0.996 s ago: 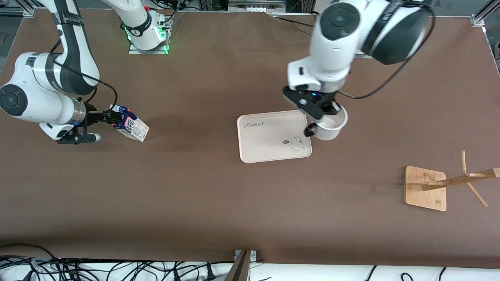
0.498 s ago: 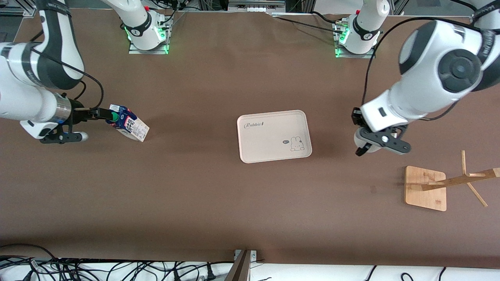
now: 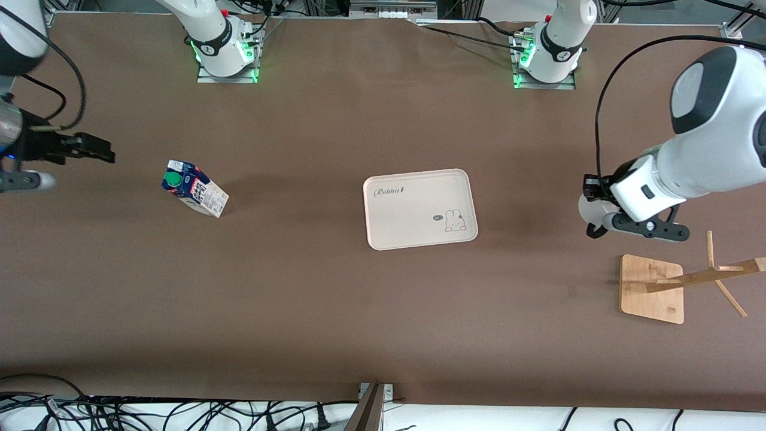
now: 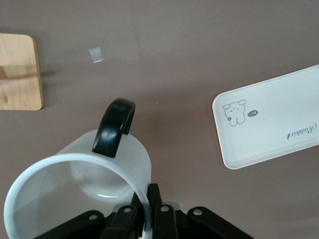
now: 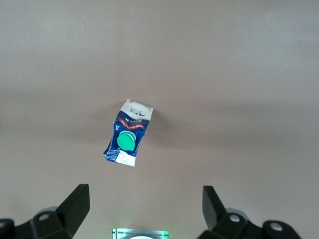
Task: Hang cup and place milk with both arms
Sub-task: 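Carry the white mug to the wooden stand with the left gripper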
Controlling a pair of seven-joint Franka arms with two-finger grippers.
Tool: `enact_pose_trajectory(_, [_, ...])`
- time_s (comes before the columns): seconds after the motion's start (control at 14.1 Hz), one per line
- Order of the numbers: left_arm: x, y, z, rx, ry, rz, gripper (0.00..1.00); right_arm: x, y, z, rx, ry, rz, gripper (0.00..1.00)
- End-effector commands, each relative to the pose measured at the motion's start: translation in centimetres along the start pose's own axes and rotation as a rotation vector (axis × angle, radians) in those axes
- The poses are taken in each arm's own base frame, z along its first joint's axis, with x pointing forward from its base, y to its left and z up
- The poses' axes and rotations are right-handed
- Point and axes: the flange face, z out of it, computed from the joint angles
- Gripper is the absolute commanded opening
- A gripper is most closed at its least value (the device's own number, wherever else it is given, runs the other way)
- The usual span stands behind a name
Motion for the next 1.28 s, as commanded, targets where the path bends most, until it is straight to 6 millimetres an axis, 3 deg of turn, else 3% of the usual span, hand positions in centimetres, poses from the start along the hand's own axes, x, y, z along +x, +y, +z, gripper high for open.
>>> enact_pose_trajectory(0.0, [-0.1, -5.9, -1.6, -0.039, 0.01, -0.093, 0.0, -1.6, 0.5, -3.0, -0.023, 0.029, 0.015, 1.0])
enact_pose_trajectory(0.14, [-0.1, -7.0, -1.6, -0.05, 0.013, -0.11, 0.0, -2.7, 1.2, -3.9, -0.013, 0.035, 0.024, 1.0])
enact_pose_trajectory(0.28, [0.8, -7.5, -1.9, -0.064, 0.033, -0.112, 0.0, -3.7, 1.6, -3.0, -0.007, -0.057, 0.036, 1.0])
enact_pose_trajectory(0.43, [2.2, -8.9, -2.6, -0.088, 0.061, -0.123, 0.0, -3.3, 2.8, -3.1, 0.003, -0.018, 0.053, 1.0])
enact_pose_trajectory(0.57, [2.4, -10.7, -2.7, -0.095, 0.071, -0.145, 0.0, -3.0, 3.1, -2.7, 0.004, -0.022, 0.044, 1.0])
enact_pose_trajectory(0.78, [3.5, -12.5, -3.9, -0.117, 0.116, -0.154, 0.0, -2.2, 2.2, -3.4, -0.018, 0.043, 0.042, 1.0])
enact_pose_trajectory(1.21, [3.0, -14.9, -4.8, -0.128, 0.118, -0.214, 0.0, -0.6, 0.0, -2.7, -0.018, 0.062, 0.01, 1.0])
